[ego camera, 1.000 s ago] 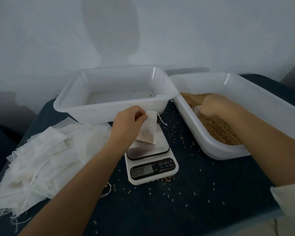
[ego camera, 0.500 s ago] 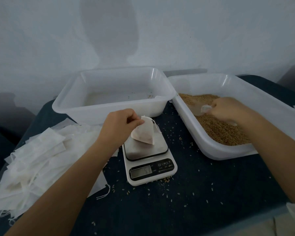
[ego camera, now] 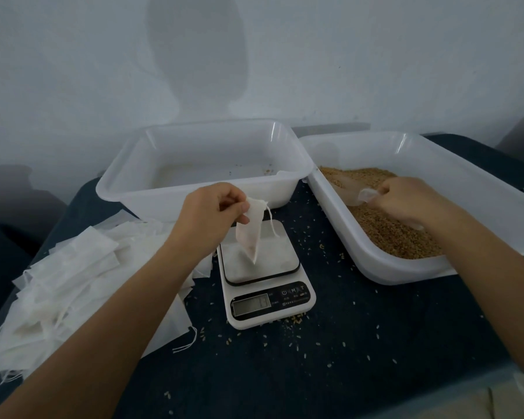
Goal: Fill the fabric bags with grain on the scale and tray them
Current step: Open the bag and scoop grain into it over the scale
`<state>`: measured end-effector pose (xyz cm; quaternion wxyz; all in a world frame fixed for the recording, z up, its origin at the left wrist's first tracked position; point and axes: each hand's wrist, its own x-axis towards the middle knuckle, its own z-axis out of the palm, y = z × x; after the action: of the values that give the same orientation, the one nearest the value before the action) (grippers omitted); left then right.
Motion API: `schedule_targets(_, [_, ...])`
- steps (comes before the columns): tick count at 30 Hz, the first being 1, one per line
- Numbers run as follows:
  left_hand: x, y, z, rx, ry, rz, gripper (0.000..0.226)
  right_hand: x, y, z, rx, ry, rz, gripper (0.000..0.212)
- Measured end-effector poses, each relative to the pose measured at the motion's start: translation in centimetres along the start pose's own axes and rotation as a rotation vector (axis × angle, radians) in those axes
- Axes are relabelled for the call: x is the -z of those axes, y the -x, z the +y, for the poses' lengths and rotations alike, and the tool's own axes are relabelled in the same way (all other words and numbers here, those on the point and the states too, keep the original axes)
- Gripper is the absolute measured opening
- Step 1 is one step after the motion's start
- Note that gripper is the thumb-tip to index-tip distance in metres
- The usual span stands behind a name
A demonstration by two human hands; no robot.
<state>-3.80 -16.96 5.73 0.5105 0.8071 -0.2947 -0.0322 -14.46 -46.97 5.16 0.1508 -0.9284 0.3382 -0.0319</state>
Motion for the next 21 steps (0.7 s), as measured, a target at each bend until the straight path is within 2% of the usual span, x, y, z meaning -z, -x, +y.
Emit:
schedule_targets(7, [0.0,0.3,-1.0,-0.032,-0.110,-0.049,0.022,0.0,0.3,0.2,-0.018,0.060,-0.049,0.040])
schedule_targets(10, [-0.3,0.5,-0.9,-0.030,-0.138,-0.048,0.026,0.0,0.5,0.3,-0.020,0.020,-0.004,0.039])
schedule_targets(21, [-0.9,0.9,-1.4,-0.022,-0.118,0.009,0.012,0.2,0.8,0.4,-0.021,0.029,0.015,0.044])
